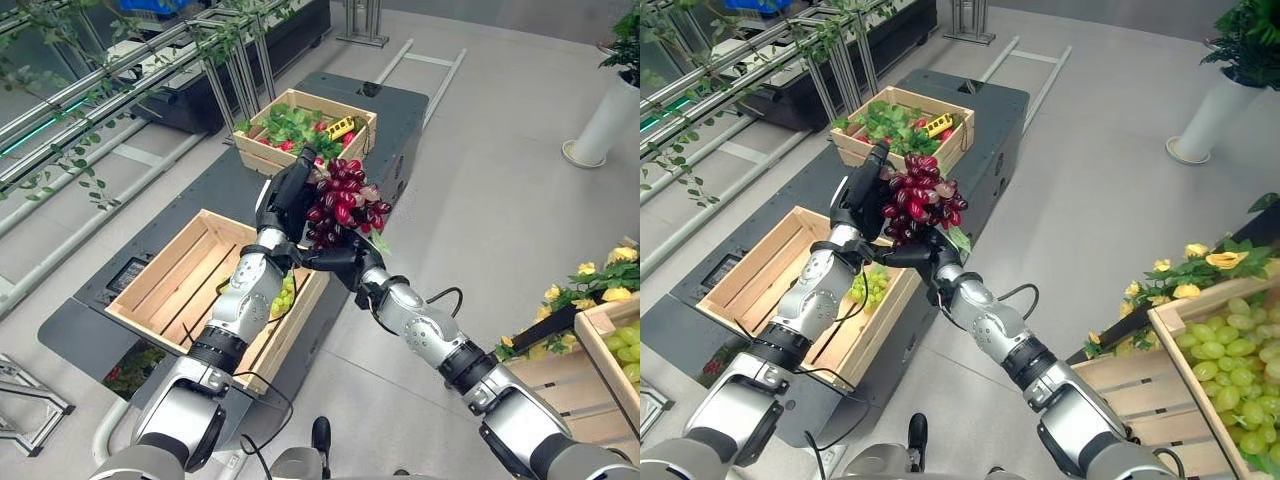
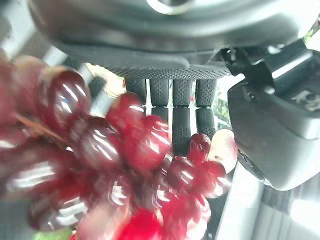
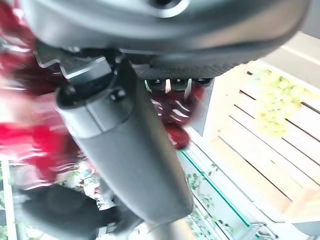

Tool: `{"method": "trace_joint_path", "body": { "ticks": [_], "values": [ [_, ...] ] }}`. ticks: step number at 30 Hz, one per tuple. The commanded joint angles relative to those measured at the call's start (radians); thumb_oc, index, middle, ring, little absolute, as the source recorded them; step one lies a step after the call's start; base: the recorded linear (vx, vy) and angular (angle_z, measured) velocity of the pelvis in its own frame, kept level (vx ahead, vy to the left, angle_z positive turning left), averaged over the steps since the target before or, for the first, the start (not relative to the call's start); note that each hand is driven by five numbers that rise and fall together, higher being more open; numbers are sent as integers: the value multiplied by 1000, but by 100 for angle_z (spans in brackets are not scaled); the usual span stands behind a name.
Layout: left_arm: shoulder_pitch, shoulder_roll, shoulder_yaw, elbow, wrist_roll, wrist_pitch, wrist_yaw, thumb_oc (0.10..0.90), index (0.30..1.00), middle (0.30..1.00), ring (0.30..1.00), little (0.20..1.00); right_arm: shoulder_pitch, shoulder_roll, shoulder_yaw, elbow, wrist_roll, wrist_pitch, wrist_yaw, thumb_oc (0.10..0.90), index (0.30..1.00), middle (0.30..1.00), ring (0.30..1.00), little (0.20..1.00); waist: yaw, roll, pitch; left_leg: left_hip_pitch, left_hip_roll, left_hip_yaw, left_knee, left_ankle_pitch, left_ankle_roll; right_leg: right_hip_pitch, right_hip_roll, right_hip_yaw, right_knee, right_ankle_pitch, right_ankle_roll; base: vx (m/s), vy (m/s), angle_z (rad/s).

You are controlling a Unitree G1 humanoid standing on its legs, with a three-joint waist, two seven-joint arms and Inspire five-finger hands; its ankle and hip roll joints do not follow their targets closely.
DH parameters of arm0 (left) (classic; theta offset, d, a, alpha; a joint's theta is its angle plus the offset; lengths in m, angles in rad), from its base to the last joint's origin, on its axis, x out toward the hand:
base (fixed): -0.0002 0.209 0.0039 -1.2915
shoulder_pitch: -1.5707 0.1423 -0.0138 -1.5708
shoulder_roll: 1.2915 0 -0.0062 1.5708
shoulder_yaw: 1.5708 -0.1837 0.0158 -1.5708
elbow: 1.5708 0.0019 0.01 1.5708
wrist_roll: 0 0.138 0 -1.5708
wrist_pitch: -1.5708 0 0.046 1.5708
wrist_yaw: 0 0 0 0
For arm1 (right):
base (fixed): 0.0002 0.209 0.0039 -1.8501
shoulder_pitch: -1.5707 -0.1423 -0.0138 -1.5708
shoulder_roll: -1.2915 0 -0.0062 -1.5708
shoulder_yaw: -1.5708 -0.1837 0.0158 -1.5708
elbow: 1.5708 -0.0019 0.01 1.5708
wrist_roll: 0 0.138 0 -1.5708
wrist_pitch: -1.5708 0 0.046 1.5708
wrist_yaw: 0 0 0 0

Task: Pick up the fruits from the basket on one side to the basket on the other side

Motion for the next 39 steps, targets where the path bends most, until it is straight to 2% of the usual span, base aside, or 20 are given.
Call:
{"method": "trace_joint_path", "body": {
  "ticks": [1,15,22,33,34,35,36,37,39],
  "values": [
    [-71,-17,52,124,32,-164,-41,400,300,300,300,300,-37,68,-129,-92,7,-200,82,800,900,900,900,900,2,6,-200,75,-5,-29,0,-180,-45,-79,24,2,0,47,-66,0,0,0],
    [-45,-11,52,104,50,-152,-93,400,300,300,300,300,-31,56,-173,-87,60,-226,95,800,900,900,900,900,4,6,-195,81,-5,-33,0,-184,-43,-73,25,7,1,45,-68,0,0,0],
    [-30,-33,25,45,25,-145,-157,400,300,300,300,300,-26,63,-156,-85,66,-195,122,800,900,900,900,900,9,1,-197,82,-6,-41,0,-183,-42,-71,25,6,0,44,-69,0,0,0],
    [-55,-44,-35,-141,22,-101,-162,400,300,300,300,300,-37,79,-128,-53,96,-158,129,800,900,900,900,900,23,-5,-195,80,-5,-49,0,-183,-42,-68,26,-1,0,44,-71,0,0,0],
    [-56,-44,-41,-158,31,-93,-158,427,340,340,340,340,-38,81,-130,-52,112,-174,141,595,592,592,592,592,24,-5,-195,80,-5,-50,0,-183,-41,-68,26,-1,0,43,-71,0,0,0],
    [-55,-44,-43,-166,35,-88,-157,471,406,406,406,406,-38,83,-131,-53,116,-181,145,463,394,394,394,394,24,-5,-194,80,-5,-50,0,-183,-41,-67,26,-1,0,43,-72,0,0,0],
    [-53,-43,-47,-177,43,-83,-154,494,441,441,441,441,-34,86,-135,-62,121,-195,151,400,300,300,300,300,24,-4,-194,80,-5,-51,0,-184,-41,-68,26,0,0,43,-71,0,0,0],
    [-48,-45,-51,-184,54,-82,-154,507,460,460,460,460,-29,90,-139,-70,129,-201,157,400,300,300,300,300,24,-4,-194,80,-6,-52,0,-185,-40,-68,26,1,0,43,-70,0,0,0],
    [-43,-43,-49,-185,54,-76,-147,493,439,439,439,439,-32,93,-142,-70,124,-207,140,400,300,300,300,300,25,-3,-194,82,-7,-55,0,-186,-39,-67,26,3,0,43,-70,0,0,0]
  ]
}}
